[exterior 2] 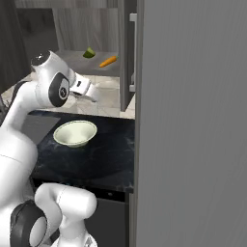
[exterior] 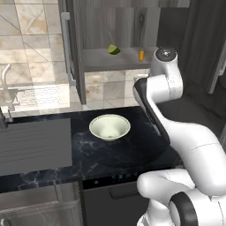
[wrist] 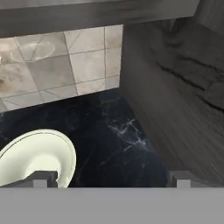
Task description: Pick the carrot from the cabinet and place it in the bowl. Then pick the bowl and place it in the sink. Then turn on the sink facuet.
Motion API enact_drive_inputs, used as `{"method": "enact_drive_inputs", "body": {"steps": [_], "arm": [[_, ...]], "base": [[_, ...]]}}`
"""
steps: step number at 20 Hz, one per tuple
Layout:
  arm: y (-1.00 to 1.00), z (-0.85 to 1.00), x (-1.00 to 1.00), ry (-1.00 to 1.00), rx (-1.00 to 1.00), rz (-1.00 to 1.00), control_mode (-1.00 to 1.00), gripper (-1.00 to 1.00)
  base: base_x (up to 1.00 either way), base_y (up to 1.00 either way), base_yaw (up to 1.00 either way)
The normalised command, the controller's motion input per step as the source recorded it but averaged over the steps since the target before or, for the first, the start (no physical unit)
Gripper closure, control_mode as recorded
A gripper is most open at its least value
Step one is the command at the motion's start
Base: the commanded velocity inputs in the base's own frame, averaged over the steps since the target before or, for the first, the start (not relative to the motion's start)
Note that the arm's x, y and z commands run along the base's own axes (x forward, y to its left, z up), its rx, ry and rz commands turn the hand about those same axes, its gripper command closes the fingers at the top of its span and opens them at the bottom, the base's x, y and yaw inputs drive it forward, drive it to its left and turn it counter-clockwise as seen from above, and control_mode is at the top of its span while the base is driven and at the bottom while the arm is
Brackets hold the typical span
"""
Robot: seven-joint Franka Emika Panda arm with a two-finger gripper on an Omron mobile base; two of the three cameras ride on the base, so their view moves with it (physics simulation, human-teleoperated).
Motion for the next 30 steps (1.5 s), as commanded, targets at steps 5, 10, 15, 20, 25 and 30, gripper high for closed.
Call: {"method": "enact_drive_inputs", "body": {"steps": [5, 10, 15, 20, 25, 30], "arm": [[0.00, 0.66, 0.37, -0.05, 0.02, -0.24, -1.00, -1.00], [0.00, 0.61, 0.46, 0.00, 0.09, -0.12, -1.00, -1.00], [0.00, 0.34, 0.69, 0.07, 0.12, -0.05, -1.00, -1.00], [-0.03, 0.03, 0.86, 0.13, 0.08, 0.00, -1.00, -1.00], [-0.01, -0.05, 0.83, 0.06, 0.00, 0.00, -1.00, -1.00], [-0.01, 0.00, 0.64, 0.00, 0.00, 0.00, -1.00, -1.00]], "base": [[0.00, 0.00, 0.00], [0.00, 0.00, 0.00], [0.00, 0.00, 0.00], [0.00, 0.00, 0.00], [0.00, 0.00, 0.00], [0.00, 0.00, 0.00]]}}
